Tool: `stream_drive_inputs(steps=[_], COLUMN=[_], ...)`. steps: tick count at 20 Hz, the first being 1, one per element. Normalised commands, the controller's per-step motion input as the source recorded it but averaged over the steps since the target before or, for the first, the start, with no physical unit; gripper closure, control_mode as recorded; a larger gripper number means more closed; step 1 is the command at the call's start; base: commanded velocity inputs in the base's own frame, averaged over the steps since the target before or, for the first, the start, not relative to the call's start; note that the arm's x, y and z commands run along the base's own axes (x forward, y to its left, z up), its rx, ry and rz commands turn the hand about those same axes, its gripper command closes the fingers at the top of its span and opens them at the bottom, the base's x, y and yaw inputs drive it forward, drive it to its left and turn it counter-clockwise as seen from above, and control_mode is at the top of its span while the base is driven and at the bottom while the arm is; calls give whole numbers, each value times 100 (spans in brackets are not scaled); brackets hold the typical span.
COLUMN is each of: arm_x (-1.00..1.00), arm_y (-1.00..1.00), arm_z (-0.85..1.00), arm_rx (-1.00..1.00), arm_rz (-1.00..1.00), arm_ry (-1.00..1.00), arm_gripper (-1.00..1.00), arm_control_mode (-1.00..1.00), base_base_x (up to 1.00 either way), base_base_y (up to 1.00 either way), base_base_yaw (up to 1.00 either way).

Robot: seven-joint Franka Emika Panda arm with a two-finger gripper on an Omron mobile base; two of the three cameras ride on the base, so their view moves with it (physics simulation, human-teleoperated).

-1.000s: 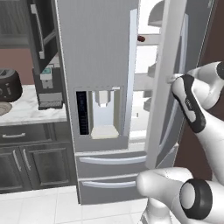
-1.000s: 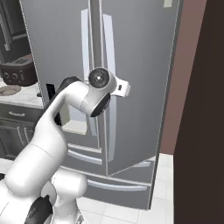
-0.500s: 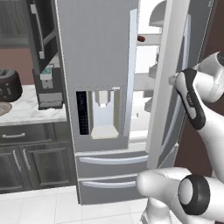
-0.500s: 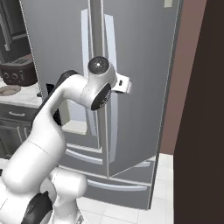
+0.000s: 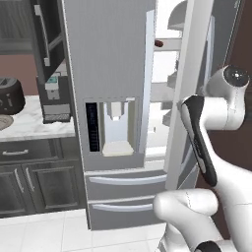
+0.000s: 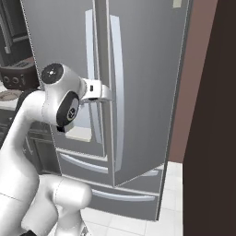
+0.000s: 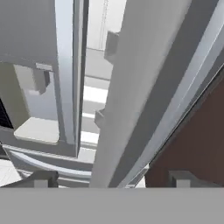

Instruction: Move the hot dog bun to the plate on the dining table and place the condiment next to that plate. Then navigate to the fridge and take the sausage and place it on the plate as well.

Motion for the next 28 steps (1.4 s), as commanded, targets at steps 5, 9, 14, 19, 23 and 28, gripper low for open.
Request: stream_drive_inputs(steps=[5,9,14,19,23,28], arm_x=[-1,60,89,90,64,64], arm_y=[79,72,46,6,0,-1], arm_z=[27,7,7,8,1,0], arm_rx=[-26,-15,-14,-16,-25,-19], arm_rz=[16,15,8,0,0,0], arm_ry=[6,20,18,11,0,0], arm_gripper=[-100,-100,-100,-100,-100,-100], arm_control_mode=[-100,-100,-100,-100,-100,-100], base_base_x=[0,0,0,0,0,0], base_base_y=[0,0,0,0,0,0], base_base_yaw=[0,0,0,0,0,0])
